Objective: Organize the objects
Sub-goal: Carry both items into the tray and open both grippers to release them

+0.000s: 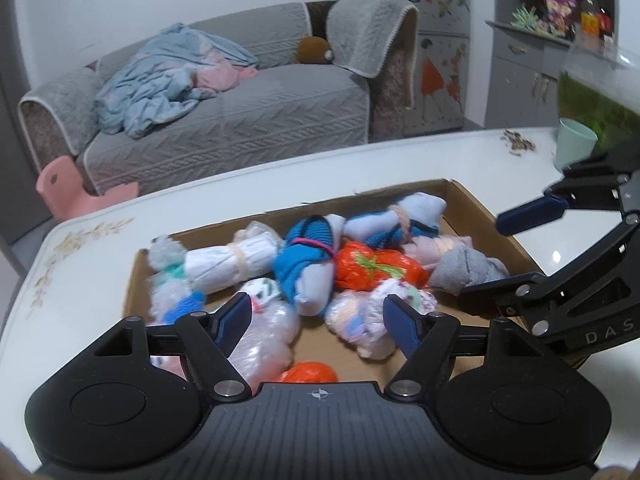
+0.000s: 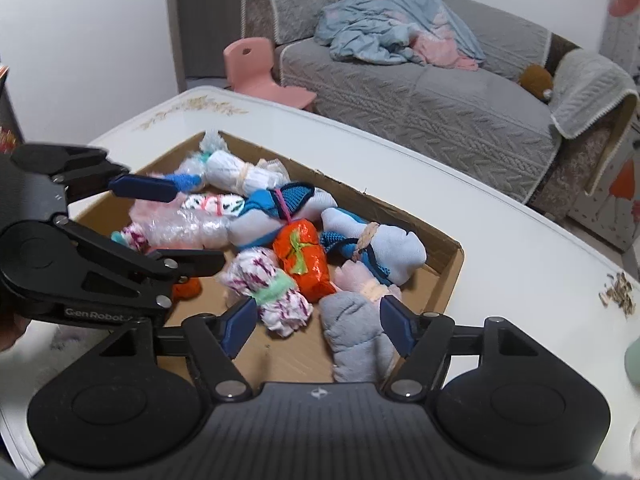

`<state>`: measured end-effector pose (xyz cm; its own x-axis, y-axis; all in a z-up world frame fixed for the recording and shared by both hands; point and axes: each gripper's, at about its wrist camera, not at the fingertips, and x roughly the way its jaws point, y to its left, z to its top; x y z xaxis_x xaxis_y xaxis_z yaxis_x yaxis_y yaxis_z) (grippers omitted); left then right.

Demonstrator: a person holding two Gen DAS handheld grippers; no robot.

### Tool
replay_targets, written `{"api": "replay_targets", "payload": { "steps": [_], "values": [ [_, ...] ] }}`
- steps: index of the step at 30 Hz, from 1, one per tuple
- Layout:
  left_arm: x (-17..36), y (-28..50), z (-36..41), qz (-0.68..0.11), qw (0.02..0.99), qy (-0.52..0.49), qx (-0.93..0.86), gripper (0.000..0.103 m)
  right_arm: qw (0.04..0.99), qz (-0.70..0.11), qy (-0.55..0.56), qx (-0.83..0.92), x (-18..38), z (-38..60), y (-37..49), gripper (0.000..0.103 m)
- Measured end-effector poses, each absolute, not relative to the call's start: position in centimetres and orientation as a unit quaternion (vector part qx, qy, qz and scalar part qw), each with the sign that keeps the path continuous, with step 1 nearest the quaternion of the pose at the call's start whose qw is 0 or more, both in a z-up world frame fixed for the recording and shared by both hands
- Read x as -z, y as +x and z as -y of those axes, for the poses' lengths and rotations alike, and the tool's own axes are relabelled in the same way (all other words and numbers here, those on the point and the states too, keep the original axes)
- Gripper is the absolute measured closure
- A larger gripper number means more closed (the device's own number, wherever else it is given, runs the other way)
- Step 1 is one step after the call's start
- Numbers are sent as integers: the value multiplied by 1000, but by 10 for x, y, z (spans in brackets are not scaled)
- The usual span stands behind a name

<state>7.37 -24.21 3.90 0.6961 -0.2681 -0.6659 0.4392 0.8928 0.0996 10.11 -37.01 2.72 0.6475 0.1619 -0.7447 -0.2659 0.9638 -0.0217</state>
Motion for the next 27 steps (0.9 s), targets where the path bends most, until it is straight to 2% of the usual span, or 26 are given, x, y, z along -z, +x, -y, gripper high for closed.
{"api": "replay_targets", "payload": {
  "steps": [3, 13, 27],
  "values": [
    [-45, 69, 228, -335, 917, 111, 184, 25, 911, -397, -46, -103, -29, 366, 94, 31],
    [-53, 55, 178, -339, 925, 69, 156, 25, 917, -394, -3, -70, -30, 356, 80, 29],
    [-53, 12, 124, -337, 931, 32, 138, 25, 923, -380, 19, -56, -30, 342, 43, 22]
  ]
}}
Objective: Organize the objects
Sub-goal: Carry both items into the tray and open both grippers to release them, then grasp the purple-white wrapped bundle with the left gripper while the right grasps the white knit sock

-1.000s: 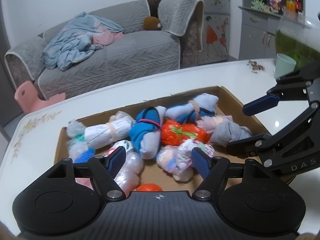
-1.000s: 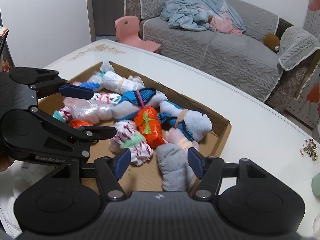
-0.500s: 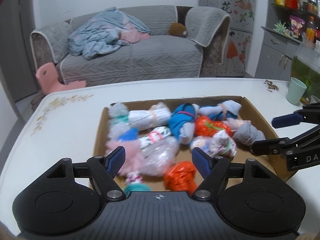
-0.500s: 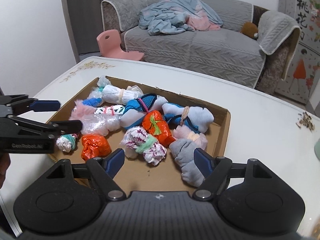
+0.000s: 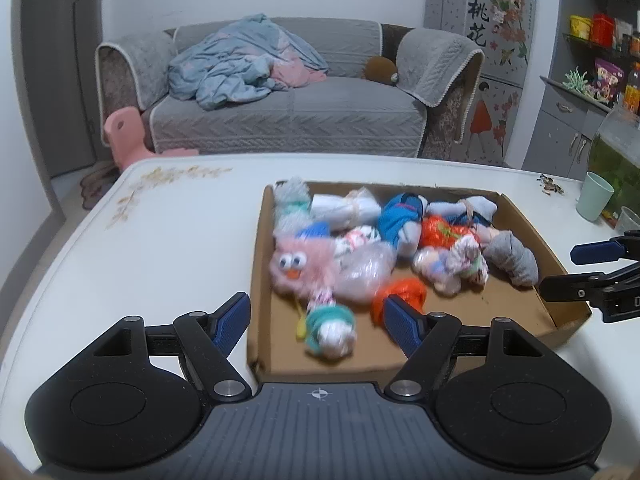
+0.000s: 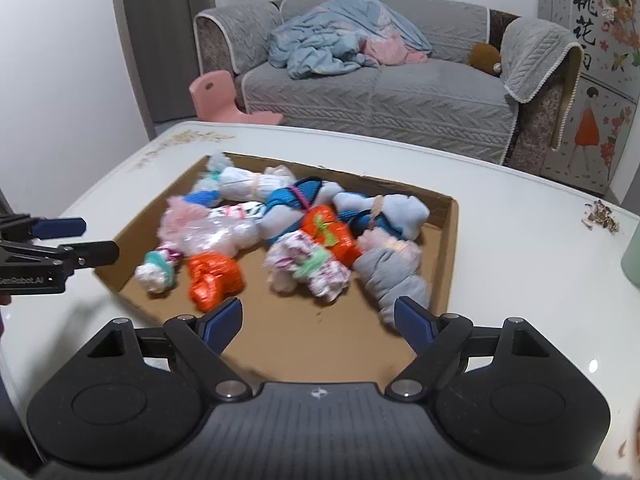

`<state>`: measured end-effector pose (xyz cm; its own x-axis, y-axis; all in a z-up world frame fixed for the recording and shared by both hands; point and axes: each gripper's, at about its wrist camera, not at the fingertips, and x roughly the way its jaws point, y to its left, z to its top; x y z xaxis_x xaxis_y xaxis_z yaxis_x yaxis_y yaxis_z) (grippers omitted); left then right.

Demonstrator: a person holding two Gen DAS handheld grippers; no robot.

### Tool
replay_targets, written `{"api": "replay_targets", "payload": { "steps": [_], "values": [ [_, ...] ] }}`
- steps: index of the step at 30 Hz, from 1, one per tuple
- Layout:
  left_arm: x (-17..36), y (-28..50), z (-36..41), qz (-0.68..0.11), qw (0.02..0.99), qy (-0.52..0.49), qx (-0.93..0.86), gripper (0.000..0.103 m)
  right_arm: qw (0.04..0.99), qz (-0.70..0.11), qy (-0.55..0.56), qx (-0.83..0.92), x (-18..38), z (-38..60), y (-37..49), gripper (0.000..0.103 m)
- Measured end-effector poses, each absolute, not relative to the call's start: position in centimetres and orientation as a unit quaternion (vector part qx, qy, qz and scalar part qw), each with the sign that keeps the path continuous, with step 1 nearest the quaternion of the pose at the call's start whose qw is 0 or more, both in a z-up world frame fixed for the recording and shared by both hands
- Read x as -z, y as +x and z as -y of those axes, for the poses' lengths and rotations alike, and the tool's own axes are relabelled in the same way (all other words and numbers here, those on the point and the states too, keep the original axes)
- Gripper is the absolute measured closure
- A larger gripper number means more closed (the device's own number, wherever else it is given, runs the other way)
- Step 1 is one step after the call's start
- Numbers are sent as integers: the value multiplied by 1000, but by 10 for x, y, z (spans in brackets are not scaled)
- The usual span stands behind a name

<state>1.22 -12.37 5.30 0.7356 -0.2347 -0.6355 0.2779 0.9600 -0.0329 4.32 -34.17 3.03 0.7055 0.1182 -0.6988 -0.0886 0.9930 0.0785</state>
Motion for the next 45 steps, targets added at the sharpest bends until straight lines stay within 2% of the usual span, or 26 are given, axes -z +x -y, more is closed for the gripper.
{"api": "replay_targets", "payload": {
  "steps": [14, 21, 25, 28, 30, 33, 45],
  "values": [
    [-22, -44, 79, -363, 923, -21, 123, 24, 927, -358, 39, -102, -21, 291, -36, 16],
    [-7, -68, 71, -367, 922, -21, 125, 23, 916, -368, -12, -160, 2, 239, -53, 16],
    [-2, -77, 66, -368, 921, -21, 127, 19, 916, -361, -42, -171, 11, 225, -50, 17],
    [-1, -81, 64, -367, 921, -21, 129, 19, 910, -368, -44, -184, 20, 223, -46, 34],
    [-1, -83, 64, -367, 921, -20, 133, 19, 907, -375, -47, -184, 26, 224, -45, 58],
    [-2, -82, 67, -364, 920, -22, 144, 18, 909, -368, -50, -189, 25, 232, -54, 62],
    [5, -61, 138, -358, 911, 15, 205, 15, 927, -357, -23, -112, 28, 298, -75, 62]
  ]
}}
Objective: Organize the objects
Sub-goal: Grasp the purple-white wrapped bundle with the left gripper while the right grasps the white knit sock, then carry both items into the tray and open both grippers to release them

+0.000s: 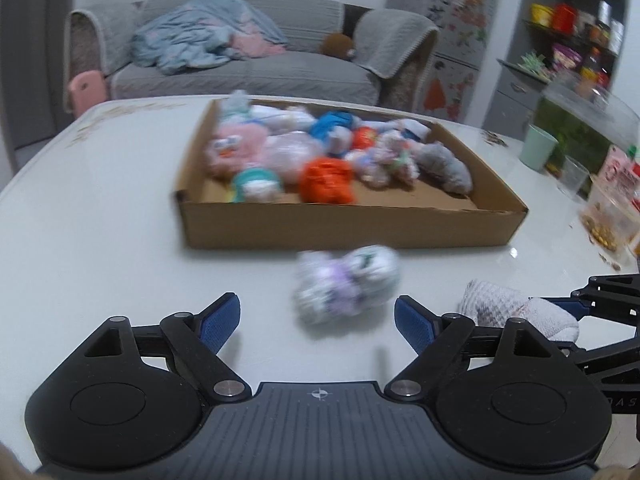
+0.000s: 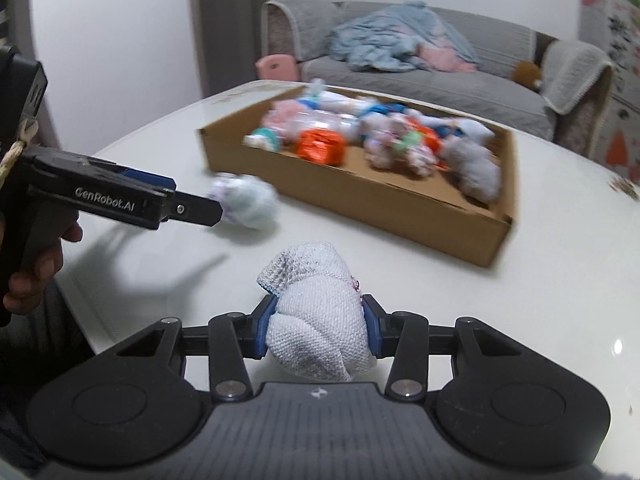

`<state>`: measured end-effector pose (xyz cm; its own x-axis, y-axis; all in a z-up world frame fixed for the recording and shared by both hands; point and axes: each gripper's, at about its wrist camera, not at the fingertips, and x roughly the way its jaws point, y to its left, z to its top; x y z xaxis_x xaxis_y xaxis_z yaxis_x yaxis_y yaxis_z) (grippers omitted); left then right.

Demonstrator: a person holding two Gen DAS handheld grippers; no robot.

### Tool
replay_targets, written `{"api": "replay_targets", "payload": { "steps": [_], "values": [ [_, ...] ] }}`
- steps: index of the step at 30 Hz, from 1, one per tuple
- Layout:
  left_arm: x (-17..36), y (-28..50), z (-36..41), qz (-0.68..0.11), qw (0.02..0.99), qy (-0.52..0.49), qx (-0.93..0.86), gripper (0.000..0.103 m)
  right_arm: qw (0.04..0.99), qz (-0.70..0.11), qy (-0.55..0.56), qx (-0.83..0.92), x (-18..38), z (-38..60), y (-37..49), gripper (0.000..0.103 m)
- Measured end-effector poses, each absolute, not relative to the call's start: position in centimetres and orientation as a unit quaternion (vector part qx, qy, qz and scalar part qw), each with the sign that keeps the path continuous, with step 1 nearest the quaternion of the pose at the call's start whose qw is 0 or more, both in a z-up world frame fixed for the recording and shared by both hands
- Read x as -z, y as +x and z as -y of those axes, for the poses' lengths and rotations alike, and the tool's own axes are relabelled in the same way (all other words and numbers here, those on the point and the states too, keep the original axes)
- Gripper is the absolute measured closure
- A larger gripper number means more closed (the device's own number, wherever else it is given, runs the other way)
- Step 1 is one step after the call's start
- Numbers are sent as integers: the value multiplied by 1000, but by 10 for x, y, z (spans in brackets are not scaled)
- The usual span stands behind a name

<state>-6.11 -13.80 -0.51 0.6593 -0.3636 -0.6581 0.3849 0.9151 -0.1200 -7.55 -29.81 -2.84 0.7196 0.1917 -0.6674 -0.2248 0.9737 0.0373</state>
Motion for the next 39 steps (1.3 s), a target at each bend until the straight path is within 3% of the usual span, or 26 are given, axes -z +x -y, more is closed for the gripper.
{"api": "replay_targets", "payload": {
  "steps": [7, 13, 25, 29, 39],
  "values": [
    [20, -45, 167, -365, 907, 17, 207, 14, 933, -347, -14, -95, 31, 311, -73, 61],
    [23, -43, 170, -355, 913, 15, 203, 34, 933, -348, -14, -97, 34, 315, -75, 59],
    [23, -49, 161, -341, 918, 25, 199, 39, 928, -359, -14, -98, 39, 317, -75, 56],
    [19, -53, 156, -339, 920, 35, 195, 40, 927, -361, -11, -98, 35, 319, -75, 62],
    [-36, -57, 138, -312, 922, 49, 224, 40, 940, -321, -19, -112, -16, 343, -80, 63]
  ]
}}
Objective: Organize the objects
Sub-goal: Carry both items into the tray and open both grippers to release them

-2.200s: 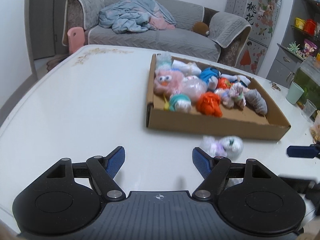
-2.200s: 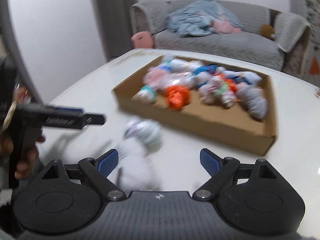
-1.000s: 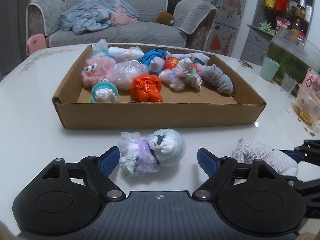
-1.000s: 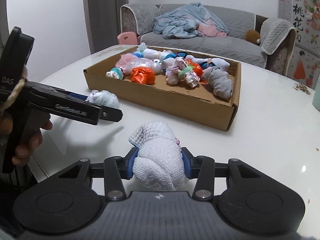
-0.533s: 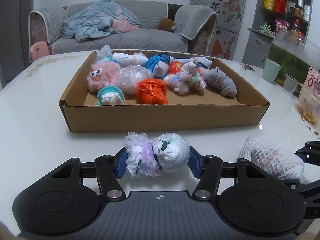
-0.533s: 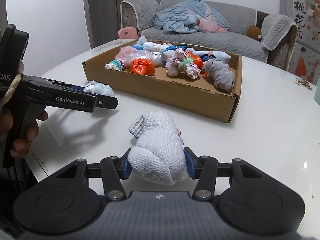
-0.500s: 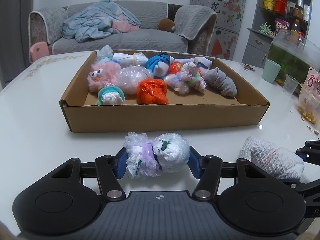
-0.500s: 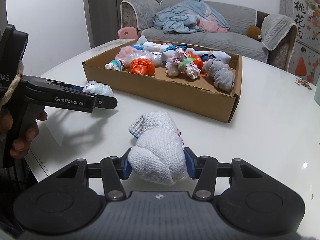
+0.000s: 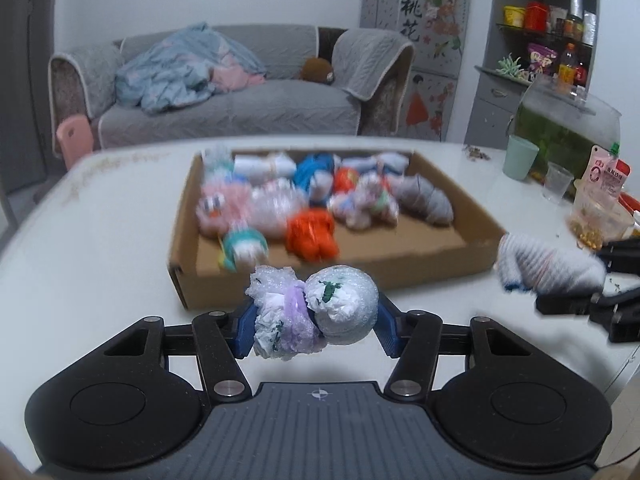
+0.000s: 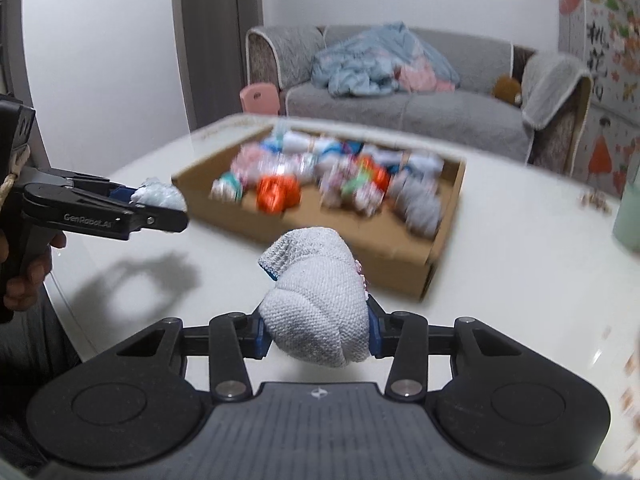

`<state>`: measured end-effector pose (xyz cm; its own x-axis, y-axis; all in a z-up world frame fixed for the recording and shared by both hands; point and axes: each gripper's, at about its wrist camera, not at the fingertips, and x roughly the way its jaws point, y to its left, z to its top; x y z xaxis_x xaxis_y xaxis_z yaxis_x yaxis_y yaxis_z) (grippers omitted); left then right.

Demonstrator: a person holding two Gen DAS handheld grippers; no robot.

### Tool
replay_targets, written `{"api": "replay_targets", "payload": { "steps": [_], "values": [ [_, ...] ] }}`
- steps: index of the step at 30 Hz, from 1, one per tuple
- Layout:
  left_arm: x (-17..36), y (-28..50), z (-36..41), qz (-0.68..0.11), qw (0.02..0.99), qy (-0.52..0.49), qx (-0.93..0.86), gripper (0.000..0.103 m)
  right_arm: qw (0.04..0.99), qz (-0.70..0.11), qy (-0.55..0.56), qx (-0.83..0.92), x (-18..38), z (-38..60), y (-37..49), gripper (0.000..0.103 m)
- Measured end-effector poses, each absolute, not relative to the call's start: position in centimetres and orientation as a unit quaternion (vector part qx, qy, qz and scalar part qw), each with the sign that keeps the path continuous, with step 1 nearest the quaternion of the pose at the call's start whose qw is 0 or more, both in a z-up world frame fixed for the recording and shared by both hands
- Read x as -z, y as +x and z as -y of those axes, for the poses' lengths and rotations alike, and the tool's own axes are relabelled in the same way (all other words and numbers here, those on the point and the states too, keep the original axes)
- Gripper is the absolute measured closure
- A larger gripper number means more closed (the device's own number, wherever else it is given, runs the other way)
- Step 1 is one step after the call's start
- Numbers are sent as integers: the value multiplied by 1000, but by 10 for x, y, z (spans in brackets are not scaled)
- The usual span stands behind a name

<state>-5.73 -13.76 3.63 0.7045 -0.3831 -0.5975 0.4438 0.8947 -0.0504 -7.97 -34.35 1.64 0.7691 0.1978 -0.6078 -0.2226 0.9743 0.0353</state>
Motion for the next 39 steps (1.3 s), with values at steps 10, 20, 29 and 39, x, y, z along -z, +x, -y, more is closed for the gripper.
{"api": "replay_targets", "payload": {
  "steps": [10, 20, 29, 39],
  "values": [
    [-108, -14, 158, -271, 933, 61, 228, 40, 957, -259, -45, -123, -90, 368, -31, 63],
    [-126, 32, 200, -294, 921, 64, 249, 40, 952, -263, -61, -148, -105, 369, 16, 63],
    [-113, 42, 218, -306, 912, 76, 261, 40, 943, -279, -76, -164, -100, 364, 33, 63],
    [-89, 57, 230, -339, 898, 94, 265, 40, 932, -310, -81, -168, -85, 364, 44, 63]
  ]
}}
